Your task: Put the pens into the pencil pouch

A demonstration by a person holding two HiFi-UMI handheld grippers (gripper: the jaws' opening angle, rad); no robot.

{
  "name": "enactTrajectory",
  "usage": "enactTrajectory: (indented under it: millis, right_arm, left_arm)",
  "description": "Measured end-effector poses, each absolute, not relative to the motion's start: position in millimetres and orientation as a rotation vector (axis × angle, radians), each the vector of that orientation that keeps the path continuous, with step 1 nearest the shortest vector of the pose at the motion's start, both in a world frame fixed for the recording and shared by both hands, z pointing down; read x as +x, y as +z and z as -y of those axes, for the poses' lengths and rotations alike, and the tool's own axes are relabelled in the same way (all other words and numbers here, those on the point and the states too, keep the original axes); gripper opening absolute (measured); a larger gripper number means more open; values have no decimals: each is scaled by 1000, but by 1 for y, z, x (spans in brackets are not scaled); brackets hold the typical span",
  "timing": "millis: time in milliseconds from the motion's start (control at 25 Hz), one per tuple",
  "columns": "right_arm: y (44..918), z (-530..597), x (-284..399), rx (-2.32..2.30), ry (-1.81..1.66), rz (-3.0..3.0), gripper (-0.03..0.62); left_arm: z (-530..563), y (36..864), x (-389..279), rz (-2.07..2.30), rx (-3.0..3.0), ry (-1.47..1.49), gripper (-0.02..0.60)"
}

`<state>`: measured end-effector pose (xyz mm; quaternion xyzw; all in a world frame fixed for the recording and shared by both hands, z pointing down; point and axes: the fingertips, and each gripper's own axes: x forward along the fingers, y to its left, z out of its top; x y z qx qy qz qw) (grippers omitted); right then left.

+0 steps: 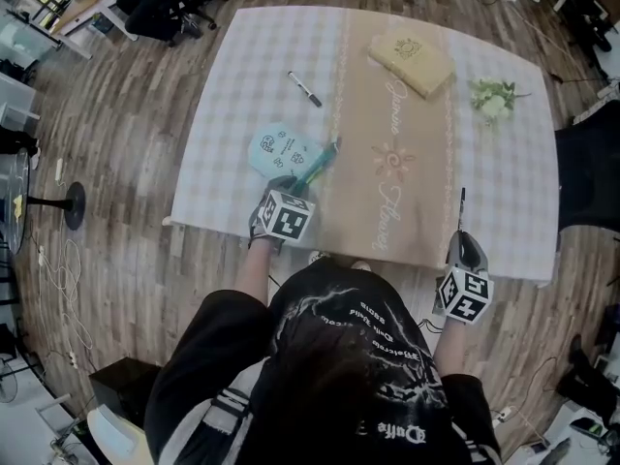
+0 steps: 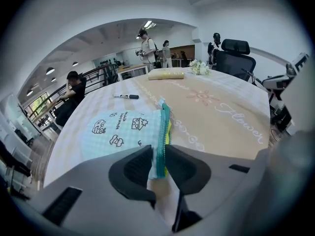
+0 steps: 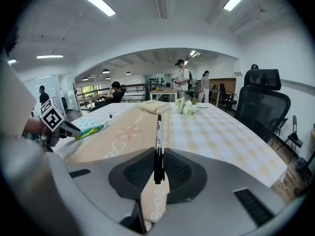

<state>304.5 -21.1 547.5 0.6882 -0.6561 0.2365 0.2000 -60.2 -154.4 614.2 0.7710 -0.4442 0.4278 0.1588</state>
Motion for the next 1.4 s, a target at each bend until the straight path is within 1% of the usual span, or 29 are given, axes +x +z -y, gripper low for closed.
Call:
enactTrajectory:
  millis: [40, 120, 320, 920, 1400]
  right_arm:
    - [548, 20, 304, 1920, 663, 1835, 67]
    - [549, 20, 301, 1911, 665, 1843, 66]
    - [548, 22, 292, 1882, 656, 1877, 67]
    - [529, 39, 254, 1766, 549, 1996, 66]
    - [513, 53, 201, 1507, 422, 2110, 66]
  left_arm:
    - [155, 614, -60, 1273, 2200, 1211, 90]
    - [157, 612, -60, 1290, 2188, 1177, 62]
    - [160, 595, -64, 1341, 2175, 1031, 31]
    - [156, 544, -71, 1367, 2150, 662, 27]
    - [141, 516, -56, 1330, 2199, 560, 26]
